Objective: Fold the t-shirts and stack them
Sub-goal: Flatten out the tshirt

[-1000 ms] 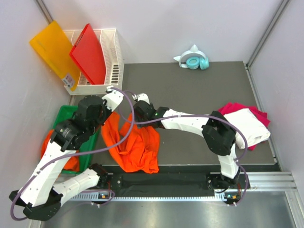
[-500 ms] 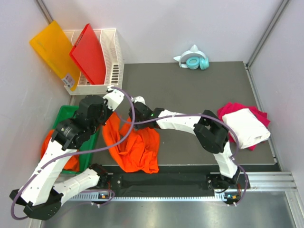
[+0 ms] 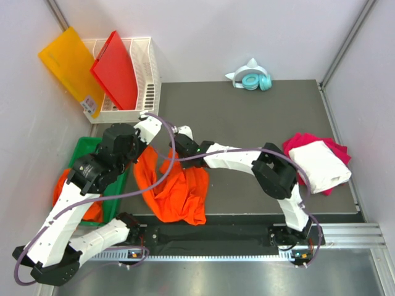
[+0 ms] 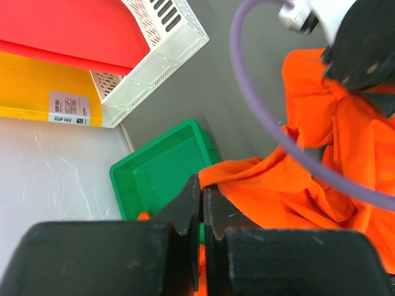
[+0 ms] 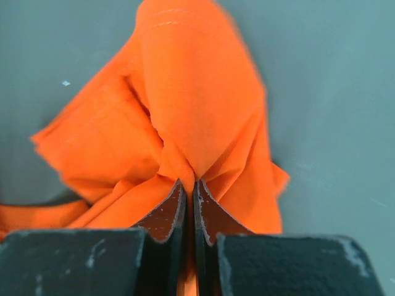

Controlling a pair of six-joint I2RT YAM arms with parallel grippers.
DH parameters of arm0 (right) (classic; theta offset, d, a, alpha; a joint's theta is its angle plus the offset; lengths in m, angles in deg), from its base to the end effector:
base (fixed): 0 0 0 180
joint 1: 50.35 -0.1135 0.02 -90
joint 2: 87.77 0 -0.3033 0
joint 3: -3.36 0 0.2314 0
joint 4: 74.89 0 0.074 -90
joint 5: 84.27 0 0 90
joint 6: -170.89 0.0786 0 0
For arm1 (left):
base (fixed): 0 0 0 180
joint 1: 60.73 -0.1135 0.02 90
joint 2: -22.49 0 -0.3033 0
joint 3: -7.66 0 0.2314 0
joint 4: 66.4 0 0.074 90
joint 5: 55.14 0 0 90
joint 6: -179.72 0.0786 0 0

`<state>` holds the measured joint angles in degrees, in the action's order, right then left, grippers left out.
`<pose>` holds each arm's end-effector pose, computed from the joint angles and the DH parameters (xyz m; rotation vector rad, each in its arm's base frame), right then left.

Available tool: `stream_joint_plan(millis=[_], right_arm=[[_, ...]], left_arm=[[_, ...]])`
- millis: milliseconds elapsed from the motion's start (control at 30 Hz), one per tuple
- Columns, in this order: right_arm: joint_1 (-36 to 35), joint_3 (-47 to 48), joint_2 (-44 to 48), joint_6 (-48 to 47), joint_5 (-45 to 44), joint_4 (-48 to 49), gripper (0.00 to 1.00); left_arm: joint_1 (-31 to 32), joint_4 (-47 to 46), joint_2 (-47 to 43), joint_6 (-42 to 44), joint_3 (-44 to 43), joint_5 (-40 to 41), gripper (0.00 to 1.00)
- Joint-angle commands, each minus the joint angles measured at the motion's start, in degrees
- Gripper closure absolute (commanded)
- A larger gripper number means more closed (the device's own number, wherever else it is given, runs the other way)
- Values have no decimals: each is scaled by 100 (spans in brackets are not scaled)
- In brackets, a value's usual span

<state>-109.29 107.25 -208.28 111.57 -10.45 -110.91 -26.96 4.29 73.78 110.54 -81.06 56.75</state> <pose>0.2697 0.4054 0.1898 -0.4872 2.4207 0.3390 0.1301 -0.0518 0.4102 0.7701 1.9718 0.2763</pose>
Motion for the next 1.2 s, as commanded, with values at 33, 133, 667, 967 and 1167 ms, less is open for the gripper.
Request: stream_joint_plan(millis=[33,133,667,967,1167], right_arm=[[557,-149,1888,88,-1131,-265,100],[1102,-150,2873,-184,-1343,-440,100],[2317,-1817,5352,94,-1862,-1961,100],[2290,-3498,6153,791,-1476,-1812,100],[2054,-3753,5987,984,-1150,-1671,100]], left_arm=[[-29,-503,48,-122,-40,34,100],[-29,-696,170,-113,-75,35,100],[-2980,-1531,2596,-877,-1481,-1327,100],[-3106,-1725,2966,-1282,-1377,-1872,100],[-3088,-1743,2834,-1230,-972,-2380,100]])
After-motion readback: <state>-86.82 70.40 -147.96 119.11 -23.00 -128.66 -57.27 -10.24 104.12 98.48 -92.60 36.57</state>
